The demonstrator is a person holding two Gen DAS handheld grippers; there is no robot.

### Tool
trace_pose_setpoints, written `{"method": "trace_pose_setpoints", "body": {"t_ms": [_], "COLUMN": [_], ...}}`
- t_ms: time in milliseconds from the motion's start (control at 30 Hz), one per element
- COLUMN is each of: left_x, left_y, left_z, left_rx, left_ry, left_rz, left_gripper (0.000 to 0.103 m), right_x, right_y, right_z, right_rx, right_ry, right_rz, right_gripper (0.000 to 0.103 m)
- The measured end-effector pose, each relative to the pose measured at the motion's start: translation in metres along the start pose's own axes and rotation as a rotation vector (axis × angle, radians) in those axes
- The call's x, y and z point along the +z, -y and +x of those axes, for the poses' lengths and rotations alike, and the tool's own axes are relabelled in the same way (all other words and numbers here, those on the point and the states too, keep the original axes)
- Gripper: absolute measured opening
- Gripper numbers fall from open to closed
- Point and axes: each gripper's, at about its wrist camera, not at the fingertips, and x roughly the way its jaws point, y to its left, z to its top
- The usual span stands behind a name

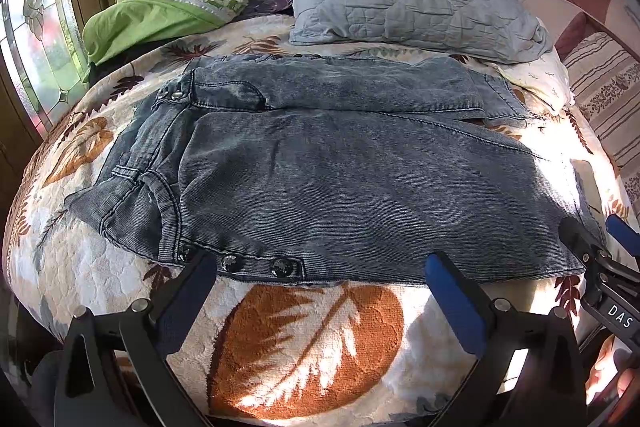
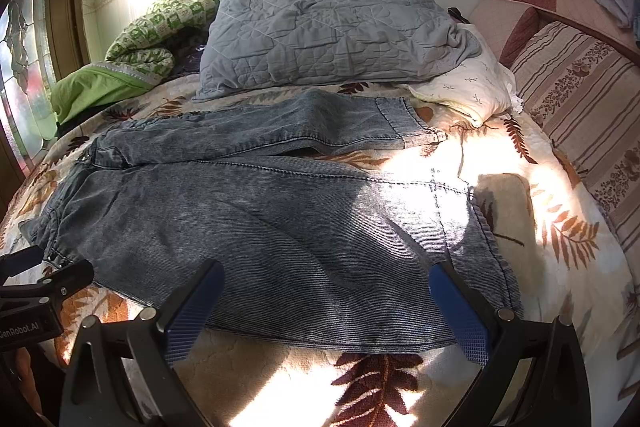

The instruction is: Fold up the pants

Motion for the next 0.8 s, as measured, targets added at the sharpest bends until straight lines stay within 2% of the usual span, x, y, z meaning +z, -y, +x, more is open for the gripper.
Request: {"method": "trace_pose_setpoints", "body": {"t_ms": [800], "left_x": [0.0012], "left_y": [0.0001], "left_z": [-0.0005], "left_rx": [0.000], "left_ry": [-0.001], "left_rz": [-0.011], "left_gripper": [0.103], "right_x": [-0.0009], "right_y": [-0.0004], "right_z": [0.0000], "right_rx": [0.000], "right_ry": [-0.002], "right_rz": [0.000], "right_gripper": [0.103]}}
